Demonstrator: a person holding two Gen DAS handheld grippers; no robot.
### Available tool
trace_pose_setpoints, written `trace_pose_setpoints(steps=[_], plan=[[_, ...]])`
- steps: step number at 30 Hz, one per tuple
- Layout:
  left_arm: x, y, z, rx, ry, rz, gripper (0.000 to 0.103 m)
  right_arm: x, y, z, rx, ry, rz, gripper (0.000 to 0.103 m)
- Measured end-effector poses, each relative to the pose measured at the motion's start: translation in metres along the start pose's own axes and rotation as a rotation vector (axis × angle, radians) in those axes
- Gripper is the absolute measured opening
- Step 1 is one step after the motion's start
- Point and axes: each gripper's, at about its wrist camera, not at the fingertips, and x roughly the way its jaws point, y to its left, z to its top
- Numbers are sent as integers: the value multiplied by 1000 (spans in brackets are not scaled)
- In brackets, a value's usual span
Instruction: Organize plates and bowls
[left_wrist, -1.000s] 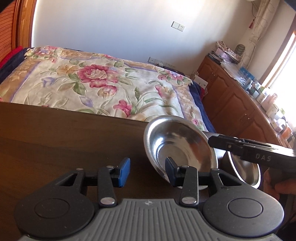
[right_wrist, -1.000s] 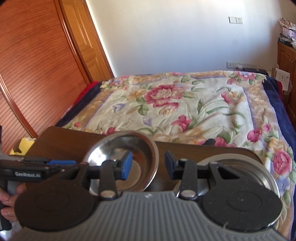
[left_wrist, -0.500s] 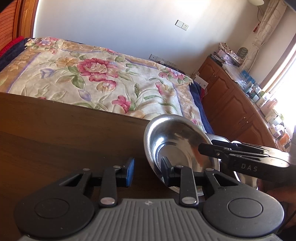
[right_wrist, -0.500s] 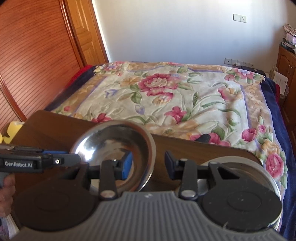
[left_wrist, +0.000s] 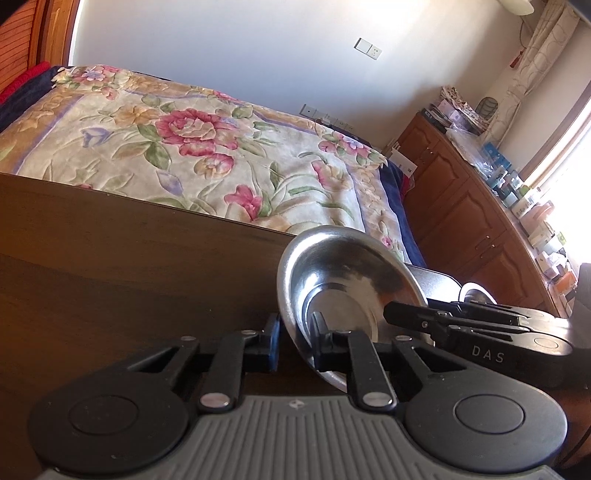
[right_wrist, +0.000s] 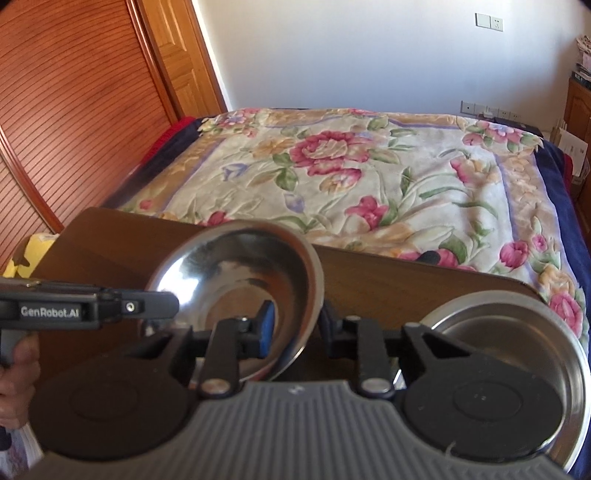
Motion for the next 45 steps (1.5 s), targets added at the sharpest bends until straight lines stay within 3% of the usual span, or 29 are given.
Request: trace_pose_setpoints(steps=[7,21,31,45], plan=[[-5,3,0,14,-16,10,15,-1,-2,-4,29,-11,16,16],[-79,-29,-17,101,-83,-33,15,-63,12,-16,66,-96,58,15],[-133,-45,-58,189,-117,-13,16,-114,38,-46,43,-139,77,15],[-172,-50,-135,296,-90,-41,17,-146,62,-101,0,-99,42,15]])
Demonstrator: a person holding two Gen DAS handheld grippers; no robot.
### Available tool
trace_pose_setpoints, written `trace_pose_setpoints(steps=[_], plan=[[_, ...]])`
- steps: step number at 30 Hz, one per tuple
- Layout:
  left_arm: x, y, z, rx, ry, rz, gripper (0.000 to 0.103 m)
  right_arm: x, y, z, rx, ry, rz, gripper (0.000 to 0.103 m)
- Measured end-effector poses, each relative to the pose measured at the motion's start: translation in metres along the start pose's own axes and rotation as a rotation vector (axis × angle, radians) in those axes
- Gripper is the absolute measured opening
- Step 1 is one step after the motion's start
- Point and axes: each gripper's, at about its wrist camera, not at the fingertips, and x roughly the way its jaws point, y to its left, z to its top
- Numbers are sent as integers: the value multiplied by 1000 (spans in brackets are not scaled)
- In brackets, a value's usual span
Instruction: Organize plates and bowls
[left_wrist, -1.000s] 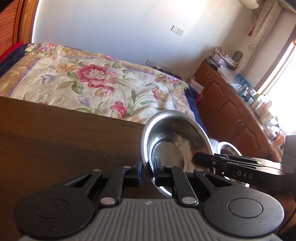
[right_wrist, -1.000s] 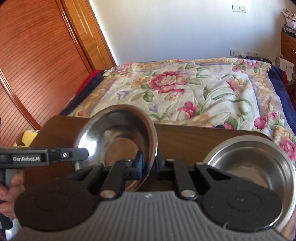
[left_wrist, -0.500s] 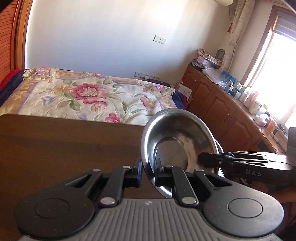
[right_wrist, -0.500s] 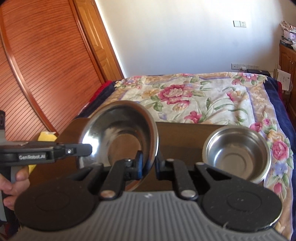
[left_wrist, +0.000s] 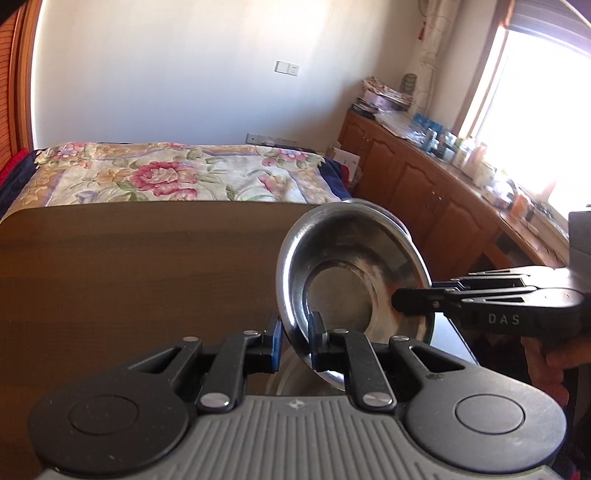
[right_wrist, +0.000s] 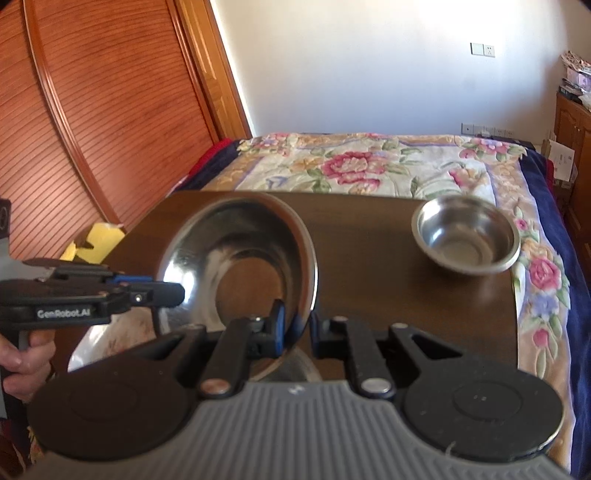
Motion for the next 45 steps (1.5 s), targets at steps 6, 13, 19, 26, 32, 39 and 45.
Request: trace_pose_setpoints(steps=[6,13,19,26,32,39,45], plan=[[-9,-8,-25,45,9,-13,18,-9,7,-22,6,21,-4,16],[-7,-14,-44,108,35,-18,20,-18,11,-43,1,41,-4,16],[5,-23,-63,178,49,30,22,-11,19,-56,-34,74,-28,16],[8,-23,-68,218,45,34,23,-12,20,-63,-54,70,-38,17],[7,-25,-72,239,38,36,24,-12,28,-64,-116,77,-56,20],[5,-22,-69,223,47,30,25,-13,43,-62,-237,106,-82,24],[3,-20,-66,207,56,19,26,-12,49,-61,-310,133,-96,26]])
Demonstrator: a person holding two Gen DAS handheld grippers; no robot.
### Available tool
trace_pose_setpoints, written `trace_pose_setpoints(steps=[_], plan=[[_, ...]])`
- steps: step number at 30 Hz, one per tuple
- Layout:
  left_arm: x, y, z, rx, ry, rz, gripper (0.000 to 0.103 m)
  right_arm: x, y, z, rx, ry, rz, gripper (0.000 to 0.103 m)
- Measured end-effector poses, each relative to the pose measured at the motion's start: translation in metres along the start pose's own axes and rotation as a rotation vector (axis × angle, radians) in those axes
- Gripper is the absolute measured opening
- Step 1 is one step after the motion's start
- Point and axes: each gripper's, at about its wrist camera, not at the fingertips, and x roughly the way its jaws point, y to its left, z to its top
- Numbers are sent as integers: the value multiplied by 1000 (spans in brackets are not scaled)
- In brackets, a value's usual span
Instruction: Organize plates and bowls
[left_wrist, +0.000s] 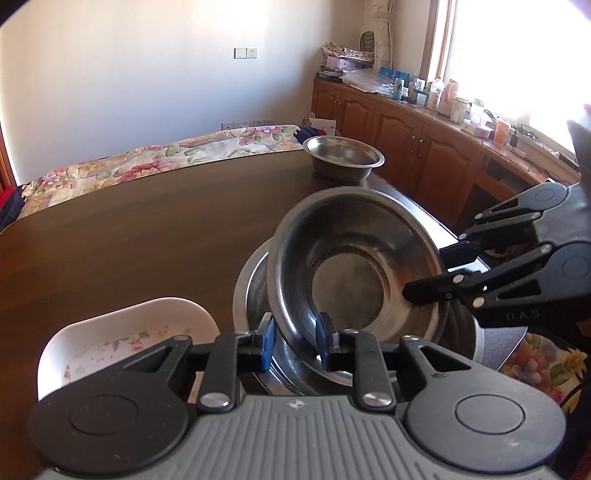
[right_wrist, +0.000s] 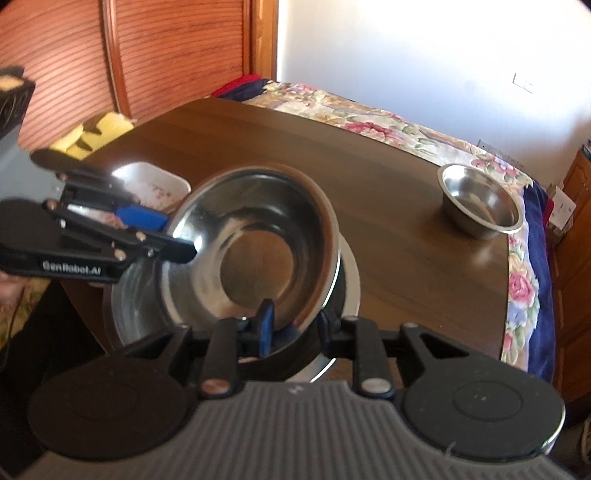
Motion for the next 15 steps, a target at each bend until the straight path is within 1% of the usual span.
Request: trace_pose_setpoints(steps=[6,11,15], plan=[[-2,7,2,-23,-11,-7,26,1,9,1,-66,17,-25,26],[-3,8,4,-29,-20,0,26,1,12,3,-88,32,-44,26],[-3,8,4,-24,-20,0,27,-1,13,6,-110,24,-65,26]])
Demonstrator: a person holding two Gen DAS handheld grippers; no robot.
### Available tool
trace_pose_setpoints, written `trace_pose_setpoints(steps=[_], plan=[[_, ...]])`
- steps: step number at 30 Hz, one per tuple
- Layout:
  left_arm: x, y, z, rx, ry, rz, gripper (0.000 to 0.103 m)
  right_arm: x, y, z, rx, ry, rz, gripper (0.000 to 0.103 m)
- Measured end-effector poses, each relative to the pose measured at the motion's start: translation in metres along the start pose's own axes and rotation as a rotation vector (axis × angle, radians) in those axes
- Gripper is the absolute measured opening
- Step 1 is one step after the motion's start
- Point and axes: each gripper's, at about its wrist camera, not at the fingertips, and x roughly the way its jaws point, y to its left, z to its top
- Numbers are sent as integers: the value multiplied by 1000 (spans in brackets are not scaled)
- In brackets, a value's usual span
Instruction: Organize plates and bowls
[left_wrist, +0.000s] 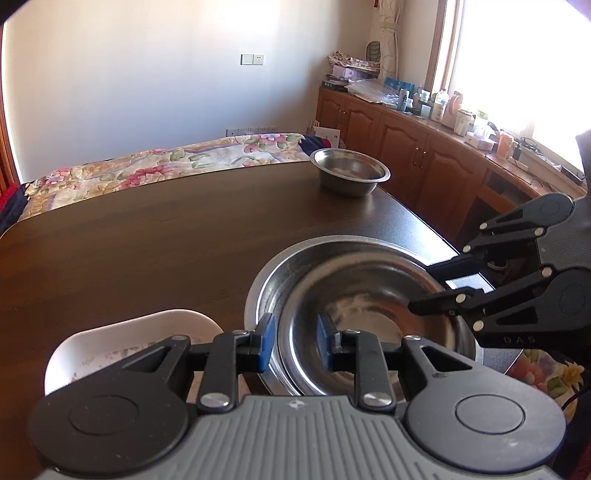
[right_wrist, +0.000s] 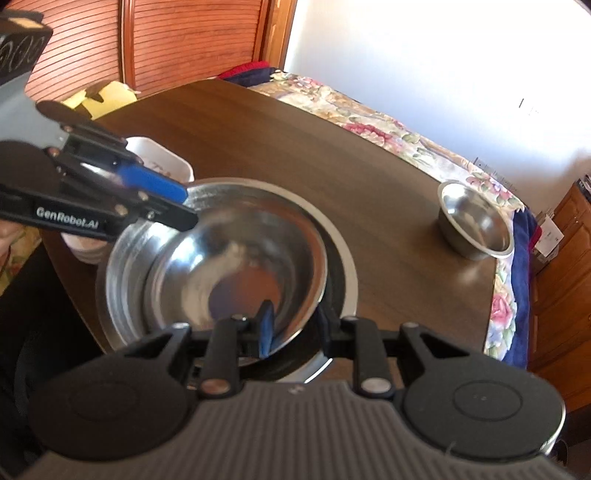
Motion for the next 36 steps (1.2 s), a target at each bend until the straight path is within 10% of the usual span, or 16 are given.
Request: trace_pose_setpoints(steps=[16,36], plan=[[5,-12,50,5,-71,15,39,-16,-56,6,139,-193,-37,28],[90,-23,138,52,-49,57,68,29,-182,-10,401,-323,-125,55]])
